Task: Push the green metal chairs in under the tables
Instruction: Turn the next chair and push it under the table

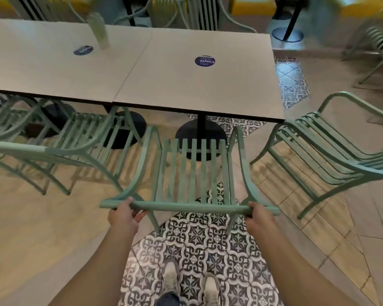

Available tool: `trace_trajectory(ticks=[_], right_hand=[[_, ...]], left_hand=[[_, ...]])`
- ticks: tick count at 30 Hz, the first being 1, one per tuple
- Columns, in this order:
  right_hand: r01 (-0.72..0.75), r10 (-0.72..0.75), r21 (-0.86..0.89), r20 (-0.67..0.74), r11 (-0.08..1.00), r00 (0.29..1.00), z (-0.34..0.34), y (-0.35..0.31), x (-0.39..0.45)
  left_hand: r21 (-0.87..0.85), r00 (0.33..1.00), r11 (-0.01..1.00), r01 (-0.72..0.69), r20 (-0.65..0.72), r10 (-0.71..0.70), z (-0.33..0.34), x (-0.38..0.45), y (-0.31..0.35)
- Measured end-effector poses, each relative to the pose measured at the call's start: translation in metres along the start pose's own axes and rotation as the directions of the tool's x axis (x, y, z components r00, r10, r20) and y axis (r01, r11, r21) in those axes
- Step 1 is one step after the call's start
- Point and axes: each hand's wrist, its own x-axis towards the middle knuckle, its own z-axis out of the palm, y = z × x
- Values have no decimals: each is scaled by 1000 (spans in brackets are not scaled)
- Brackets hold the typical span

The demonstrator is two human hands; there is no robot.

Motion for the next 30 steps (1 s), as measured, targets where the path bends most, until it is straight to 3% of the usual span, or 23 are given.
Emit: trace_trajectory(ticks=[8, 19, 30], right_hand=[[-15, 19, 130, -23, 991, 1000, 55, 16, -2], [5, -11, 200, 27, 980, 1000, 94, 17, 6], [39, -34, 232, -23, 972, 999, 126, 12, 18]], left_hand=[[20, 1000, 1000, -2, 30, 2, 21, 39, 48], [52, 999, 999, -6, 50, 3, 48, 69, 79], [86, 999, 996, 4, 34, -6, 73, 79, 101]])
